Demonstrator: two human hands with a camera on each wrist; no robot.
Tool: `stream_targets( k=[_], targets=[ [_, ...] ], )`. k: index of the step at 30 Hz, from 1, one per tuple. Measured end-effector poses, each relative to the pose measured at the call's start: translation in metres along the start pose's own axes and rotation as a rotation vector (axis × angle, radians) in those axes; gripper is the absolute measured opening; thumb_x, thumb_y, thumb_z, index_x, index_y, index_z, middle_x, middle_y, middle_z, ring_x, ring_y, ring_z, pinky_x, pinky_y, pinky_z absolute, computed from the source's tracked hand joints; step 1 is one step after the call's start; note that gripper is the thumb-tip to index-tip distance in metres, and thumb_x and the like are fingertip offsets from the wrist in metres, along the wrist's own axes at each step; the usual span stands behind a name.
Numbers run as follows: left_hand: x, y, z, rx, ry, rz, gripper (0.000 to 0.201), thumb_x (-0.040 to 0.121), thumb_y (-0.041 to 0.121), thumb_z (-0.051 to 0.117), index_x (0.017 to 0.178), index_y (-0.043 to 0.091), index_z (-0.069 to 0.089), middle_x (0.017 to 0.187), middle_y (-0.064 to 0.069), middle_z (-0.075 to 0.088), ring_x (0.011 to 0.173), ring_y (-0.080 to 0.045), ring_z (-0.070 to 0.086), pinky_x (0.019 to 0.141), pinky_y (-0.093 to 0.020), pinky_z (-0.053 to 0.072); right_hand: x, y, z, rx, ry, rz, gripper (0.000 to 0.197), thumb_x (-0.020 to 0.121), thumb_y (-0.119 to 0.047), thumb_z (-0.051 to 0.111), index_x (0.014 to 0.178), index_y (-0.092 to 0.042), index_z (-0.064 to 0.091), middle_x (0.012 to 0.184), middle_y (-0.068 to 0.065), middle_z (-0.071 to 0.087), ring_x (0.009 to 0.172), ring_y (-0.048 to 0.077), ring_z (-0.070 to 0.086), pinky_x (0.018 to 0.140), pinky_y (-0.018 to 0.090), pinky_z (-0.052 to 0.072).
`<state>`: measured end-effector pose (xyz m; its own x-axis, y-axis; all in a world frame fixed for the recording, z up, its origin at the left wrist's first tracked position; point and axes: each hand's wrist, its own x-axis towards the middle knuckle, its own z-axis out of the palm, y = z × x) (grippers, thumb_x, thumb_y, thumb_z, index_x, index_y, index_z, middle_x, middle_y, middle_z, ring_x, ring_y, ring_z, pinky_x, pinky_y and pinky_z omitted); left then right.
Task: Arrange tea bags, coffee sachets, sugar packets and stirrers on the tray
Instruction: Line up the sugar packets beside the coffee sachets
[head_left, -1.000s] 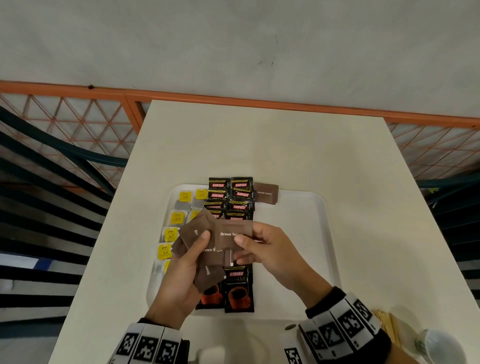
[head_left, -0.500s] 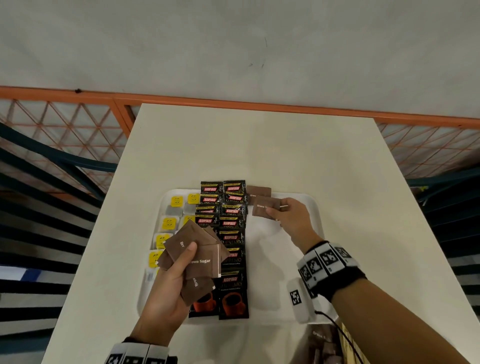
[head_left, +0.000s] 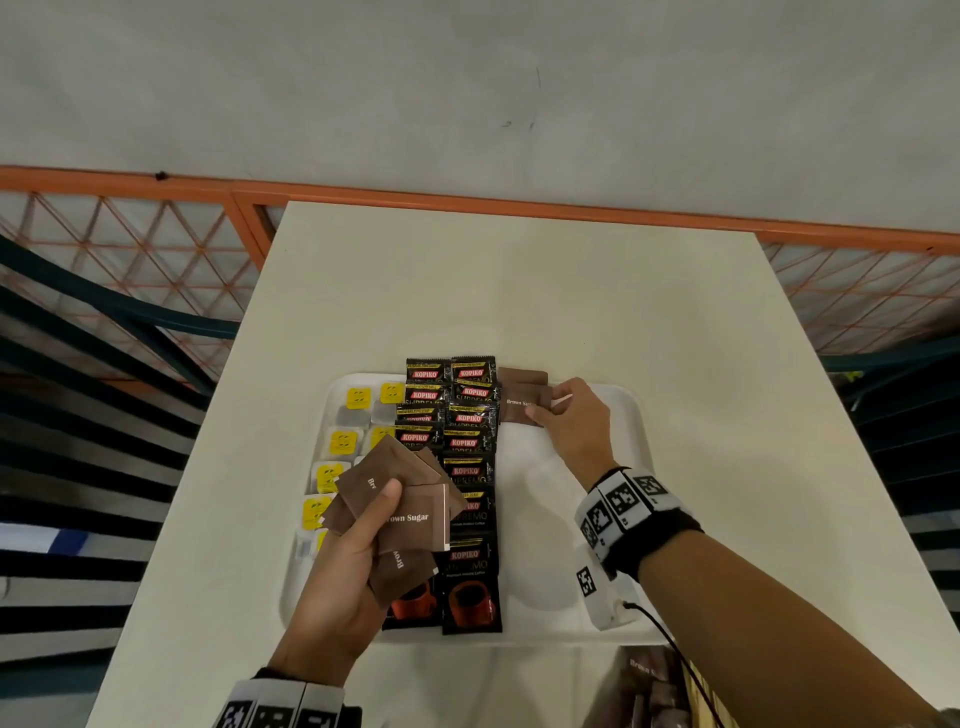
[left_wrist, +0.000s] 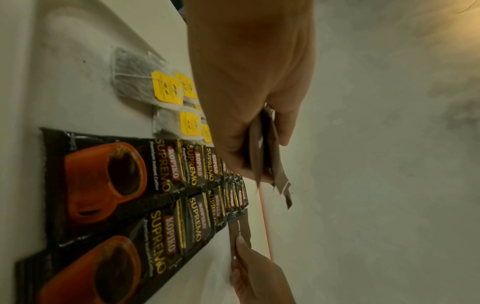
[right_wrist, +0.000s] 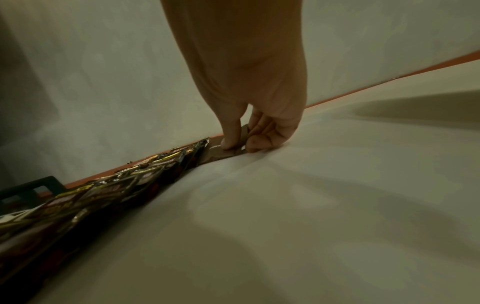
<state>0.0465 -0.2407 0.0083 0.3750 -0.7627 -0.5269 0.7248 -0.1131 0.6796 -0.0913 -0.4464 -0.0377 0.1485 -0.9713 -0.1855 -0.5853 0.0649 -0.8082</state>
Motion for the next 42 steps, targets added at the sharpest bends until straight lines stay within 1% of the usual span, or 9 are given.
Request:
stream_targets(
  k=[3, 7, 12, 17, 23, 28, 31, 36, 42],
  targets=[
    [0.0, 0.0, 0.001, 0.017, -0.005, 0.013, 0.063, 0.059, 0.037, 0.079, 0.117, 0.016, 0.062, 0.102, -0.009, 0.071, 0.08, -0.016, 0.071, 0.052, -0.027, 0.054, -0.003, -0.001, -0.001, -0.013, 0.029, -0.015, 0.034, 0.077, -0.017, 0.073, 0.102, -0.007, 0.051, 0.069, -0.003, 0.052, 0.065, 0.009, 0.05, 0.054, 0.011, 0.036],
    [0.0, 0.001, 0.001, -0.004, -0.004, 0.023, 0.04, 0.072, 0.028, 0.062, 0.111, 0.018, 0.063, 0.092, -0.005, 0.072, 0.074, -0.014, 0.07, 0.052, -0.026, 0.054, -0.02, -0.019, -0.007, -0.041, 0.026, -0.068, 0.031, 0.083, -0.023, 0.068, 0.105, -0.008, 0.053, 0.082, 0.002, 0.057, 0.072, 0.013, 0.052, 0.057, 0.01, 0.034],
    [-0.004, 0.004, 0.006, -0.016, 0.004, 0.044, 0.034, 0.076, 0.023, 0.059, 0.11, 0.017, 0.062, 0.094, -0.006, 0.07, 0.073, -0.014, 0.07, 0.054, -0.028, 0.056, -0.085, -0.055, -0.009, -0.009, -0.334, -0.197, 0.018, 0.088, -0.038, 0.058, 0.08, -0.021, 0.057, 0.074, -0.004, 0.06, 0.072, 0.013, 0.058, 0.063, 0.014, 0.042],
    [-0.009, 0.006, 0.009, -0.025, 0.022, 0.046, 0.051, 0.073, 0.023, 0.062, 0.123, 0.009, 0.056, 0.109, -0.017, 0.068, 0.083, -0.019, 0.07, 0.061, -0.031, 0.058, -0.132, -0.058, 0.001, 0.122, -0.527, -0.12, 0.031, 0.074, -0.033, 0.075, 0.091, -0.015, 0.057, 0.075, -0.008, 0.058, 0.065, 0.0, 0.053, 0.058, 0.011, 0.045],
    [-0.01, 0.006, 0.004, -0.082, 0.023, 0.008, 0.048, 0.081, 0.032, 0.055, 0.125, 0.011, 0.056, 0.113, -0.018, 0.067, 0.088, -0.023, 0.07, 0.064, -0.033, 0.058, -0.138, -0.057, 0.006, 0.222, -0.515, -0.014, 0.026, 0.078, -0.019, 0.072, 0.1, -0.02, 0.058, 0.088, -0.004, 0.064, 0.073, 0.013, 0.064, 0.059, 0.018, 0.055],
    [-0.007, 0.006, -0.004, -0.043, 0.065, 0.068, 0.032, 0.092, 0.022, 0.05, 0.121, 0.011, 0.058, 0.095, -0.008, 0.073, 0.08, -0.016, 0.071, 0.059, -0.027, 0.057, -0.131, -0.05, -0.003, 0.221, -0.504, -0.035, 0.026, 0.081, -0.016, 0.069, 0.103, -0.021, 0.057, 0.09, -0.003, 0.068, 0.075, 0.007, 0.064, 0.057, 0.011, 0.048],
    [-0.006, 0.006, -0.009, -0.028, 0.092, 0.089, 0.025, 0.092, 0.02, 0.05, 0.115, 0.017, 0.06, 0.087, -0.001, 0.074, 0.076, -0.011, 0.071, 0.054, -0.025, 0.055, -0.109, -0.035, -0.011, 0.243, -0.412, -0.03, 0.013, 0.087, -0.007, 0.059, 0.094, -0.017, 0.054, 0.085, 0.001, 0.065, 0.067, 0.008, 0.059, 0.056, 0.012, 0.047],
    [-0.006, 0.002, -0.012, -0.016, 0.09, 0.08, 0.026, 0.091, 0.021, 0.052, 0.115, 0.019, 0.06, 0.09, -0.002, 0.073, 0.075, -0.012, 0.07, 0.053, -0.025, 0.055, -0.054, 0.001, -0.024, 0.016, -0.234, -0.076, 0.023, 0.094, -0.008, 0.048, 0.115, -0.011, 0.056, 0.095, 0.003, 0.061, 0.069, 0.011, 0.053, 0.062, 0.015, 0.043],
    [-0.004, 0.0, -0.007, -0.001, 0.087, 0.084, 0.024, 0.092, 0.018, 0.051, 0.113, 0.018, 0.061, 0.086, -0.001, 0.074, 0.072, -0.012, 0.07, 0.051, -0.025, 0.054, -0.017, 0.003, -0.023, 0.059, -0.201, -0.036, 0.021, 0.083, -0.007, 0.065, 0.086, -0.025, 0.054, 0.07, 0.003, 0.06, 0.058, 0.016, 0.053, 0.065, 0.027, 0.045]
  ],
)
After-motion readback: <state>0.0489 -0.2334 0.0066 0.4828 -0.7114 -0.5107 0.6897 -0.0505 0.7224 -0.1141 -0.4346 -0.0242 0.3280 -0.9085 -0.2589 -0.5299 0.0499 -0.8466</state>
